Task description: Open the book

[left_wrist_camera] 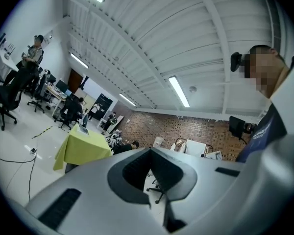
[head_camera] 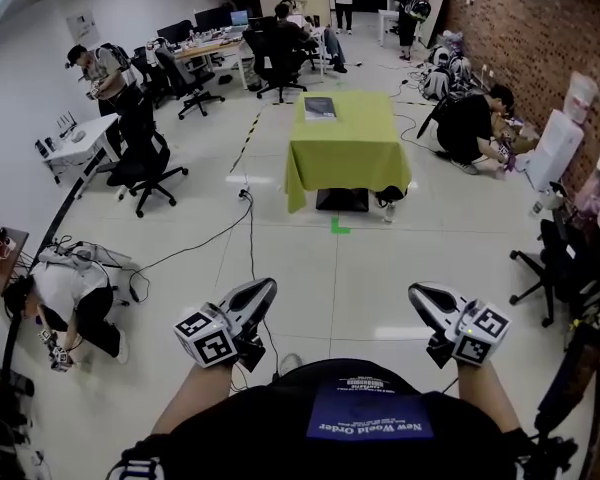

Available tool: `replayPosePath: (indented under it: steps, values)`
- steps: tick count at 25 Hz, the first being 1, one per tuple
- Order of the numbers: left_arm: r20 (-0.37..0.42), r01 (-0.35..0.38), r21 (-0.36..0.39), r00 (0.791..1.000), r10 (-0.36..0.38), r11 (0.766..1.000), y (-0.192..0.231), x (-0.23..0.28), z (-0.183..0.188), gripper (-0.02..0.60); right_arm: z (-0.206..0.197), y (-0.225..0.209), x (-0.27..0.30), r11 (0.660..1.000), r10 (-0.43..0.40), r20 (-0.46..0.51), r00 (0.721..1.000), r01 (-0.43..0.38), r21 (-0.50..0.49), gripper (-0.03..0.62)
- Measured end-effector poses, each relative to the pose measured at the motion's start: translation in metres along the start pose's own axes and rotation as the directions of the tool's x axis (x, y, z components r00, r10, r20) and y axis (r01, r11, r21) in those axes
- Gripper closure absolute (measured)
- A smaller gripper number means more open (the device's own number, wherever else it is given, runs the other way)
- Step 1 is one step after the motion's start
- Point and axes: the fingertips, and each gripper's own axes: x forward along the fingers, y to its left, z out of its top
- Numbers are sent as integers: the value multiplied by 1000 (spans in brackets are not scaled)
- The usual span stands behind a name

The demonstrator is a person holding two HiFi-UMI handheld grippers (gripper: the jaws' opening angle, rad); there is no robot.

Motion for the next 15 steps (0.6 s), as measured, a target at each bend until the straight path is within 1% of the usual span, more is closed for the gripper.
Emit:
replayPosePath:
  steps: [3,6,10,13,15]
  values:
    - [9,23,-7,1000,-23,1000,38,3,13,575,6,-9,39,1000,-7,-2,1000,7,-28,608]
    - [11,38,-13,999,-38,999,84,2,40,575,22,-19,91,999,-23,23,999,24,-37,608]
    - [-8,56,22,998,-56,998,143,-4,76,575,36,-26,160,998,-24,34,999,26,-54,608]
    - [-11,59,24,998,-59,998,184,-3,95,575,42,-35,203,998,-26,40,999,29,-61,608]
    - [-6,64,20,998,-64,998,204,3,104,575,42,-40,224,998,-20,28,999,22,-67,608]
